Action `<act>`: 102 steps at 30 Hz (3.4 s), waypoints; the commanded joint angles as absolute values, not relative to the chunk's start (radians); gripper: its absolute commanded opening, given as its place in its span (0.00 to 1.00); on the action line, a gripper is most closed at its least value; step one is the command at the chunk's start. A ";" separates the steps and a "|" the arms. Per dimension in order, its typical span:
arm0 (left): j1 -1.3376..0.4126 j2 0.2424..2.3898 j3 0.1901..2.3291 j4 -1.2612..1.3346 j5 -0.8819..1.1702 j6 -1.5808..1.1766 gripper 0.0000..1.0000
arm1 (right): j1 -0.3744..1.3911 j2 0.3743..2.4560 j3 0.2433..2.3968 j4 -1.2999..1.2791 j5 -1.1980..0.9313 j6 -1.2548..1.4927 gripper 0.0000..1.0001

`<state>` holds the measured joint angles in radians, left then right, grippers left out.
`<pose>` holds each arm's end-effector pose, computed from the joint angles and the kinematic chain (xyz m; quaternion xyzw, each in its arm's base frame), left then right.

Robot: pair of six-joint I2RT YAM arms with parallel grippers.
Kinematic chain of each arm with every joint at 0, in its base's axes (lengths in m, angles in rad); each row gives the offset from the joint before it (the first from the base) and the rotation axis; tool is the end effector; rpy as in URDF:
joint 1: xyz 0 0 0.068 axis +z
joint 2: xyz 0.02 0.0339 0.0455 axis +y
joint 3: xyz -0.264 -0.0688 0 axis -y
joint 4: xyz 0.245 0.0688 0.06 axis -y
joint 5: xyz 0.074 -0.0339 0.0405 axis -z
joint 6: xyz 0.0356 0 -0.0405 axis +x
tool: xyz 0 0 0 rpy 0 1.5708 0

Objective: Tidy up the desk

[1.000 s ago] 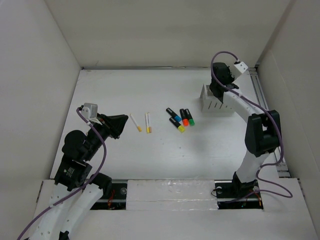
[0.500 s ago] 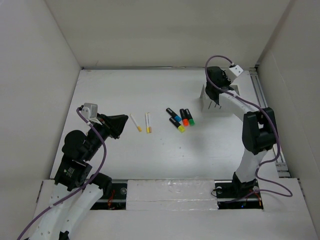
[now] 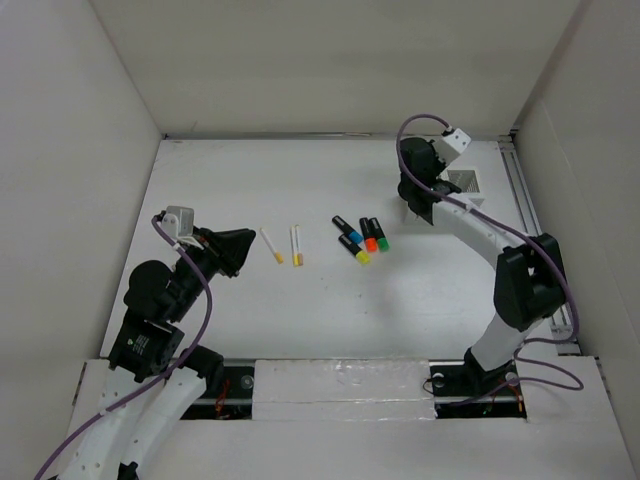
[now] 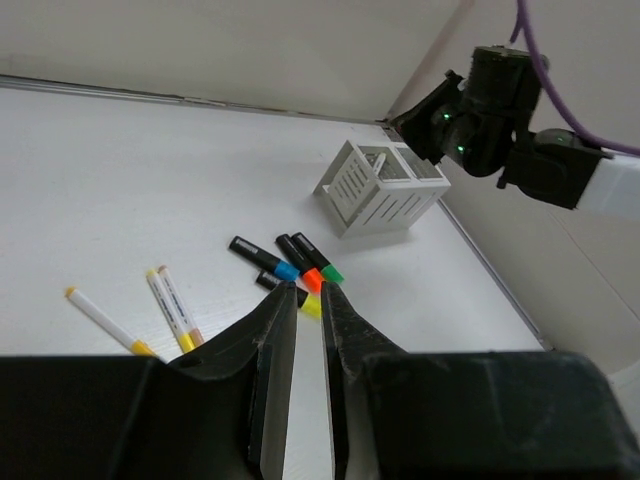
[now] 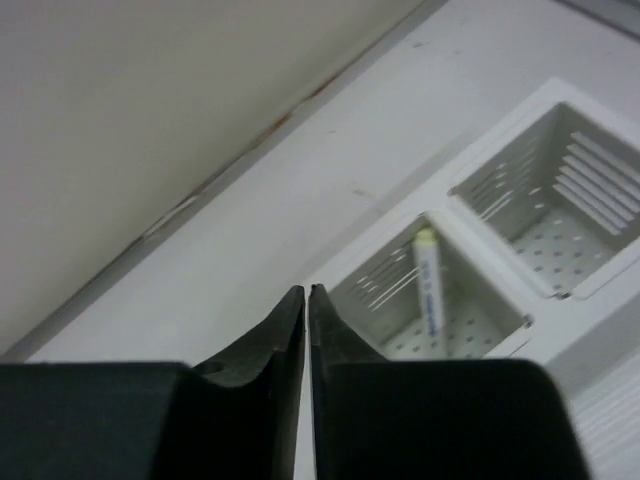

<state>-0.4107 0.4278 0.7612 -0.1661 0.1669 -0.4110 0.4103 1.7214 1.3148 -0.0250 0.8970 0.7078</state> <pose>0.0886 -0.0450 0.3781 0.0636 0.6433 -0.3533 0.6762 0.3740 0.1323 0.2925 0.3437 0.7158 -0.0518 0.6056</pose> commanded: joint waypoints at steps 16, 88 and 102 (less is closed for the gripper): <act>-0.413 0.414 0.790 -0.183 0.023 -0.483 0.17 | 0.874 1.976 1.466 -0.067 0.396 0.769 0.29; -0.413 0.399 0.785 -0.176 0.061 -0.471 0.17 | 0.313 1.689 1.385 -0.037 0.882 0.706 0.00; -0.413 0.405 0.784 -0.170 0.067 -0.471 0.17 | 0.630 1.680 1.259 -0.081 0.413 0.782 0.32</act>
